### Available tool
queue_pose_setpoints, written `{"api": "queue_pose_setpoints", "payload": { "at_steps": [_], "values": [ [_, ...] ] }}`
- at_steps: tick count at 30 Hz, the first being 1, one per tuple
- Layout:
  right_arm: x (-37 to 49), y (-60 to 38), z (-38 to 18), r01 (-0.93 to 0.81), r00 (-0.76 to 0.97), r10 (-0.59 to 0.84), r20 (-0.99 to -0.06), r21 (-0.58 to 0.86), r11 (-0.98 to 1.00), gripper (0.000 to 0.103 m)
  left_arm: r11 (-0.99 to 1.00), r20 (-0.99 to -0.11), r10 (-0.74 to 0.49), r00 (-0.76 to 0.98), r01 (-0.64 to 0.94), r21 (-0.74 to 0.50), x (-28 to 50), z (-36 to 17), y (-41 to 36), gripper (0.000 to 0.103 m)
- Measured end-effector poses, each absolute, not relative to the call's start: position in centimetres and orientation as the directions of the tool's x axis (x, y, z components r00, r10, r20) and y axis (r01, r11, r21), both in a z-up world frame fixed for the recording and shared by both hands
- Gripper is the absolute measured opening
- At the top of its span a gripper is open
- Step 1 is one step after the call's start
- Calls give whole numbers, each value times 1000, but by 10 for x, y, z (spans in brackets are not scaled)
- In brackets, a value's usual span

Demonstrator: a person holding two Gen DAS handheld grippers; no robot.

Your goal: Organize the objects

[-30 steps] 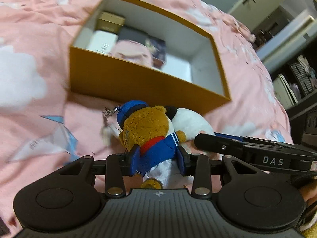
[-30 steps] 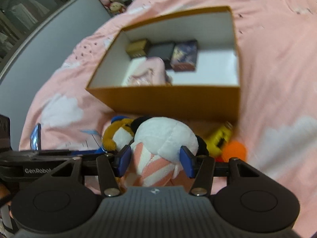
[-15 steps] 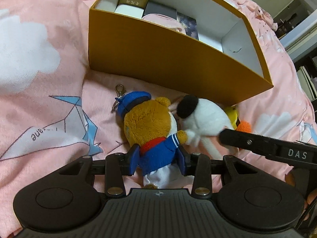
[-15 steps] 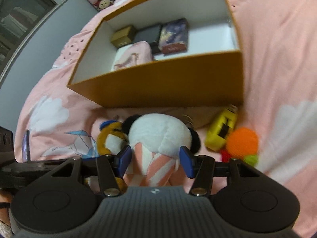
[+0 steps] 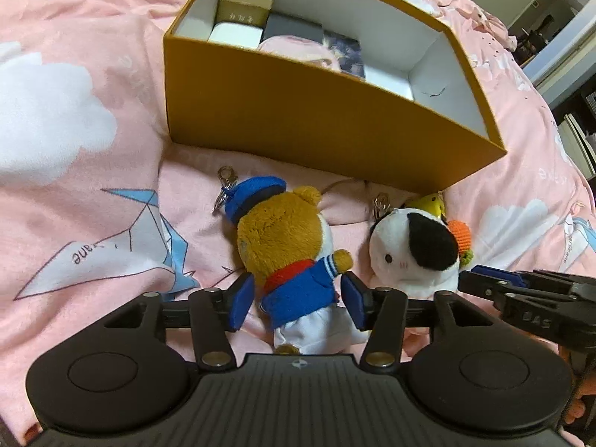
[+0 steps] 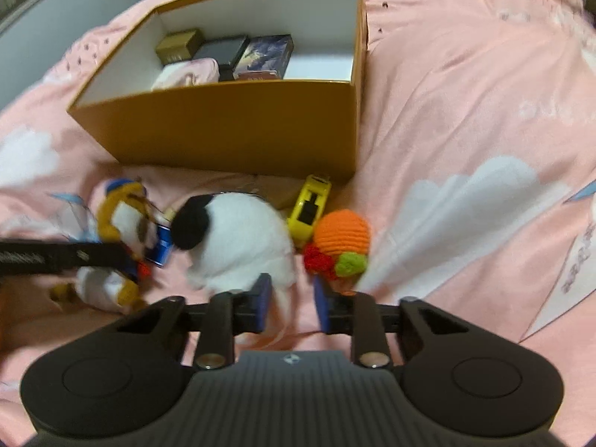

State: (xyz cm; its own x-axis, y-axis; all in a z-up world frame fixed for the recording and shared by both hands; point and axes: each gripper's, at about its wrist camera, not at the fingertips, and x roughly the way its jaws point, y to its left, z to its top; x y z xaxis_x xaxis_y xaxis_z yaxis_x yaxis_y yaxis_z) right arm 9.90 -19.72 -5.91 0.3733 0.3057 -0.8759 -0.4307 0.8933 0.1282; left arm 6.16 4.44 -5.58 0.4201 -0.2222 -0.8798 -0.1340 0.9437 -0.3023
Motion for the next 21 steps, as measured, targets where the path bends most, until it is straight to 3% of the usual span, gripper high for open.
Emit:
{"api": "queue_pose_setpoints", "payload": {
  "at_steps": [6,10,15,21],
  "values": [
    [85,-186,-42,-520,399,367,-840,123,845,26,954,-878,-196,438,-123,-274,68,-44,35,63],
    [73,-170,-32,-606,402,408,-820,96,790,39,978,-900,-120,419,-108,-181,72,-44,23,65],
    [63,-150,-38,-698,340,446,-828,96,710,40,978,-904,-102,416,-123,-167,73,-51,23,65],
    [43,-122,-40,-785,360,439,-823,-14,619,41,978,-888,-93,451,-128,-167,70,-46,26,64]
  ]
}}
